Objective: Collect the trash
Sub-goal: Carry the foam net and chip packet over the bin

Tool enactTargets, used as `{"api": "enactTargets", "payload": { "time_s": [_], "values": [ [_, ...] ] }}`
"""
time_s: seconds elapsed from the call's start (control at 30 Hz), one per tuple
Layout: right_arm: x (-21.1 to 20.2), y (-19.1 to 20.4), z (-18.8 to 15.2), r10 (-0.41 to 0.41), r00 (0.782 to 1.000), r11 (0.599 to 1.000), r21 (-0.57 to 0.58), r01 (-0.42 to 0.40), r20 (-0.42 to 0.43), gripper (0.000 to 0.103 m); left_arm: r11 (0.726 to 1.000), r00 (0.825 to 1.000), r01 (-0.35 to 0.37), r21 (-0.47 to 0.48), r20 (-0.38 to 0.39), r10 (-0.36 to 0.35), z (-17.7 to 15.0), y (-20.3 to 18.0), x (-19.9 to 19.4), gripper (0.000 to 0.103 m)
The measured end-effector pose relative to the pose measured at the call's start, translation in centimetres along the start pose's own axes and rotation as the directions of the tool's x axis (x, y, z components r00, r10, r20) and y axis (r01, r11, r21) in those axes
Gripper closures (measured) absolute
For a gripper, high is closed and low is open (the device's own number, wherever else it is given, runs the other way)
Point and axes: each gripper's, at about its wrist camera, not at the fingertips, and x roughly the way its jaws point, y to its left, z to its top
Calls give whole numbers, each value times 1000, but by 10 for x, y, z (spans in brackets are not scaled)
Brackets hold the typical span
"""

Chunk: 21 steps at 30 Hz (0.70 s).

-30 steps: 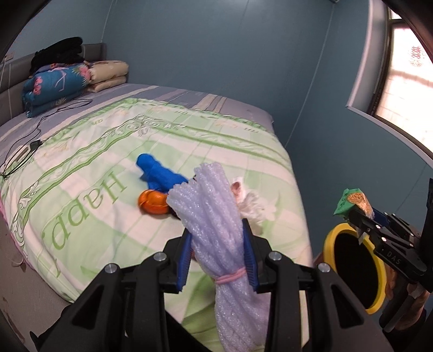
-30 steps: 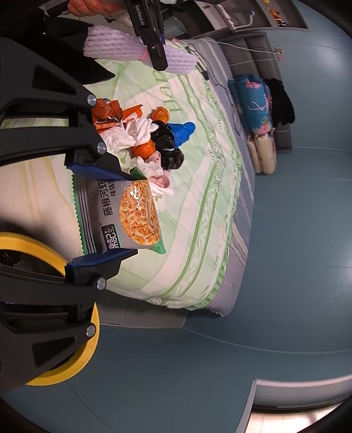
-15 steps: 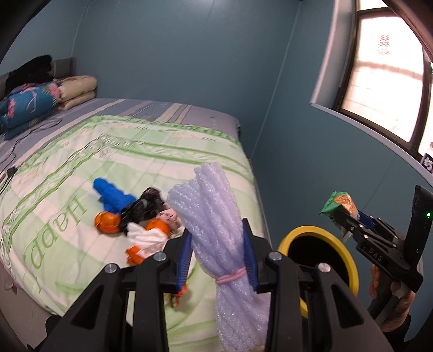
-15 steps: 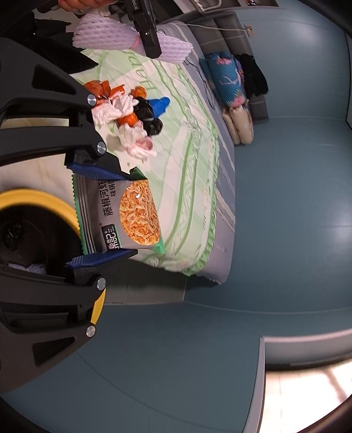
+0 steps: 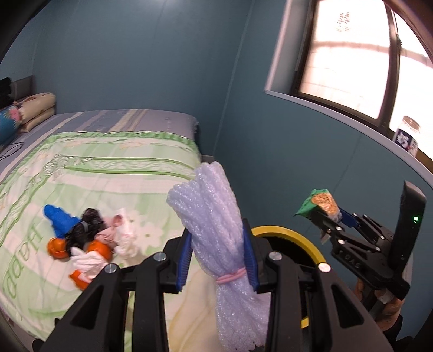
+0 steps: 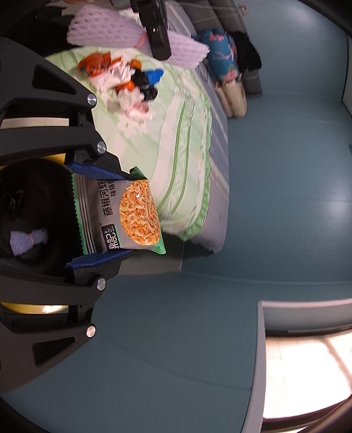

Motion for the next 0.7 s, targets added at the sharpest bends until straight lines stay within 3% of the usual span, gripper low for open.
{"api": "enactTargets", "payload": {
  "time_s": [0.4,0.7],
  "values": [
    [10,-46,-15,-95,994,992,76,99,-59,59,991,989,130,-22,-71,-131,-7,-33,51,71],
    [21,-58,-27,-83,990,990,102,95,-114,59,987,981,158,5,-116,-157,-16,-53,76,71]
  ]
}}
